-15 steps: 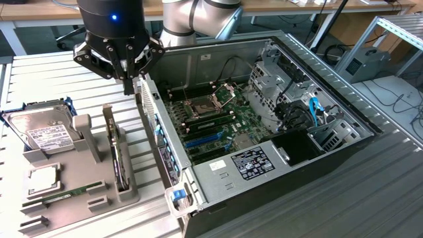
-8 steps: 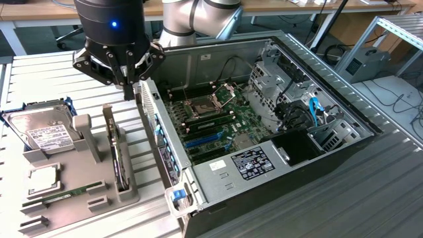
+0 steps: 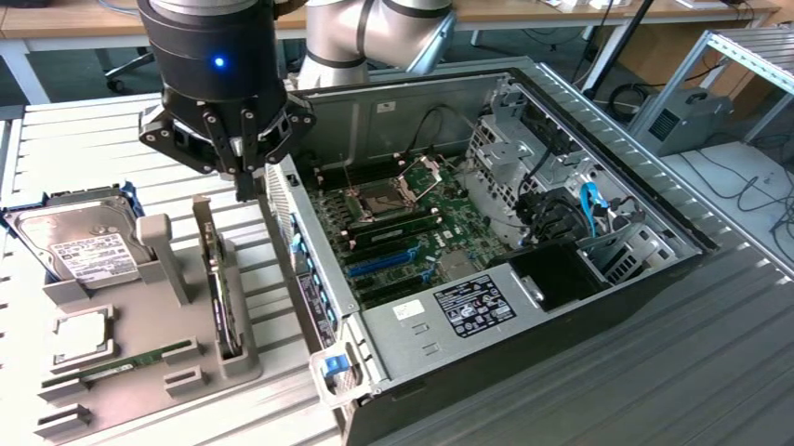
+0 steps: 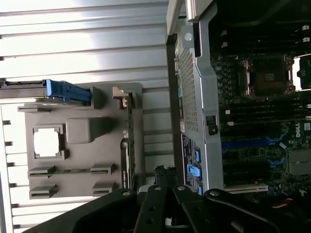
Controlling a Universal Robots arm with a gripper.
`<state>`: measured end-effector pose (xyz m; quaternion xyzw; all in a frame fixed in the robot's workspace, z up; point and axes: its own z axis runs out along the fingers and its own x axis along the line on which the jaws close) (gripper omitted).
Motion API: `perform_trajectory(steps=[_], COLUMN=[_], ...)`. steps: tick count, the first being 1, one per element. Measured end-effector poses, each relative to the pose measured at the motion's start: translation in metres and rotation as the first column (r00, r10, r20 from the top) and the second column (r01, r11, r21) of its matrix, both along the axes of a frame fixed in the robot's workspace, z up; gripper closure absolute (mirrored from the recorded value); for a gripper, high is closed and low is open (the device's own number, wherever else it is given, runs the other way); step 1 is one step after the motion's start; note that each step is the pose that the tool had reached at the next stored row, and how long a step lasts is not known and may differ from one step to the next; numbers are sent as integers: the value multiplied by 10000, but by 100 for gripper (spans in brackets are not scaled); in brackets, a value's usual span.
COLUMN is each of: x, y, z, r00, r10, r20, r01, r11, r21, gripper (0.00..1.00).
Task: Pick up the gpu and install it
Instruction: 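Reach for the gpu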
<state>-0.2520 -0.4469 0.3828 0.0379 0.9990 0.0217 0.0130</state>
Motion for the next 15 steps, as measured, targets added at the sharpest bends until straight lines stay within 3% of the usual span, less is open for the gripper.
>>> perform_trajectory(steps=[1,3,15], x=[0,0,-1], y=[-43,-60,-108], z=[-8,-11,-21], r00=[10000,10000,10000], r10=[0,0,0], r20=[1,0,1], r01=[0,0,0], r11=[10000,10000,10000], r21=[1,0,1], gripper=[89,89,89])
